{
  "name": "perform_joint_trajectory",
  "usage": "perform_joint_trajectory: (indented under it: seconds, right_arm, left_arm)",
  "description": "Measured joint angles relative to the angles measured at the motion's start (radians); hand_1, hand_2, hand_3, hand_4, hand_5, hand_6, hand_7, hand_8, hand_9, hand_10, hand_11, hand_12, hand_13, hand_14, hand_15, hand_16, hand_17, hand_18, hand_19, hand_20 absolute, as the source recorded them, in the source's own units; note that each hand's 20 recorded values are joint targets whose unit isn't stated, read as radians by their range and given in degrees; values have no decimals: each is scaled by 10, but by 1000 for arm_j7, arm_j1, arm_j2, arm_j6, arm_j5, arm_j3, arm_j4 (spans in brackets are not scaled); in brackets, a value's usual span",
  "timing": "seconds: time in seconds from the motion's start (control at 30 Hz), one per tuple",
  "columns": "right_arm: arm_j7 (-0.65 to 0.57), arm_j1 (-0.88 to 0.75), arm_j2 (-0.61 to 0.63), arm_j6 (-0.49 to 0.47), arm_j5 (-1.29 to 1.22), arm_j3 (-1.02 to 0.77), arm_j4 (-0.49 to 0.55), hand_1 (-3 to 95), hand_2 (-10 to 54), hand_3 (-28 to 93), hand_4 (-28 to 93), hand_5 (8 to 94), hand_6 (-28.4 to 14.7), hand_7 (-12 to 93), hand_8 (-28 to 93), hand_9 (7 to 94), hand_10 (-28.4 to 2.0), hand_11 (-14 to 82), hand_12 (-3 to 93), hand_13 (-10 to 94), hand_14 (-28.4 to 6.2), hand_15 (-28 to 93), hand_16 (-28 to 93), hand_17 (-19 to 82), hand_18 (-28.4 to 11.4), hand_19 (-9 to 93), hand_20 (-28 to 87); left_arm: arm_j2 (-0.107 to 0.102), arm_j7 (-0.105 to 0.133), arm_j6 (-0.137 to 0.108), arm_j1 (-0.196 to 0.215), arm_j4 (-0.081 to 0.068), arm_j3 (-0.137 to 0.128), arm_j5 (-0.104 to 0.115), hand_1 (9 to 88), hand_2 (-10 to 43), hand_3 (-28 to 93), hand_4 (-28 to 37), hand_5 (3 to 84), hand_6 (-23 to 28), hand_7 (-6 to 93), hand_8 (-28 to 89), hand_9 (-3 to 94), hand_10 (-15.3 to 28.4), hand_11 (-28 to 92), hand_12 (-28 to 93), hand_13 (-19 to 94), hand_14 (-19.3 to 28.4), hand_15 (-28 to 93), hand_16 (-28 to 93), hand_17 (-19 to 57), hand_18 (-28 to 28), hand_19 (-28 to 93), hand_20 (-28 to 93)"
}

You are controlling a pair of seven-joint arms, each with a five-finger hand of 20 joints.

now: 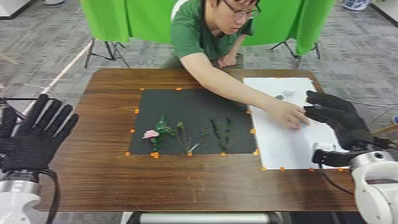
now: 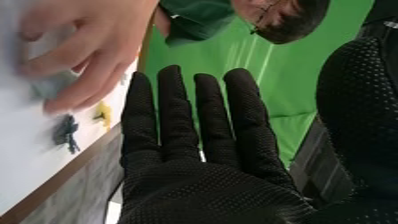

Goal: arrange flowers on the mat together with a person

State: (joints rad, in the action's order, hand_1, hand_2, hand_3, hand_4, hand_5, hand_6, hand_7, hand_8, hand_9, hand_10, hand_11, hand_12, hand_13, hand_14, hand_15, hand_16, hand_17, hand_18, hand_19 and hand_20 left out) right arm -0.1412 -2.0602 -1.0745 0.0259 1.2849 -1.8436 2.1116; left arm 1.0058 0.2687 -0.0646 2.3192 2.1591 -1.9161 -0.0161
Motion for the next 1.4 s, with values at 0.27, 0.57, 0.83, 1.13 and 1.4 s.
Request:
perform_joint_trajectory:
  seconds: [0.27, 0.57, 0.83, 1.13, 1.4]
  right_arm:
    - [15, -112, -66, -74, -6, -179, 70, 307, -95, 799, -262, 417, -24, 177, -128, 395, -100, 81, 152, 333, -109, 176, 174, 164, -144, 321, 144]
    - [25, -132, -65, -45, -18, -186, 81, 304, -95, 804, -263, 419, -23, 182, -132, 396, -100, 81, 153, 322, -109, 169, 181, 161, -144, 320, 149]
    - [23, -107, 2, 89, -20, -95, 64, 303, -95, 805, -263, 421, -24, 183, -133, 396, -100, 79, 152, 320, -110, 169, 185, 158, -145, 321, 150]
    - [23, -69, 25, 101, -20, -61, 53, 304, -95, 805, -264, 421, -23, 183, -133, 396, -100, 79, 153, 321, -110, 170, 186, 157, -146, 324, 151]
    - [27, -42, 32, 104, -15, -36, 46, 301, -95, 805, -260, 424, -22, 186, -135, 399, -102, 80, 153, 323, -109, 170, 185, 156, -147, 328, 152]
  left_arm:
    - [1, -9, 1, -1, 1, 18, -1, 245, 97, 688, -283, 403, 62, 45, -76, 370, 146, 144, 91, 271, 152, 243, -49, -31, 128, 279, 117]
    - [2, -7, -7, -9, 3, 33, 4, 247, 99, 690, -283, 408, 62, 50, -76, 376, 147, 148, 91, 275, 153, 251, -50, -31, 129, 283, 118]
    - [1, -19, -2, -29, 2, 45, 7, 246, 100, 691, -283, 409, 63, 49, -77, 378, 148, 151, 90, 276, 153, 254, -53, -31, 128, 285, 118]
    - [1, -28, 18, -30, 2, 29, 5, 245, 100, 693, -283, 409, 63, 50, -77, 378, 147, 150, 89, 278, 154, 254, -54, -31, 128, 286, 117]
    - [11, -25, 22, -28, 2, 13, 5, 247, 101, 690, -283, 409, 62, 50, -77, 378, 147, 151, 90, 277, 154, 254, -54, -31, 128, 287, 117]
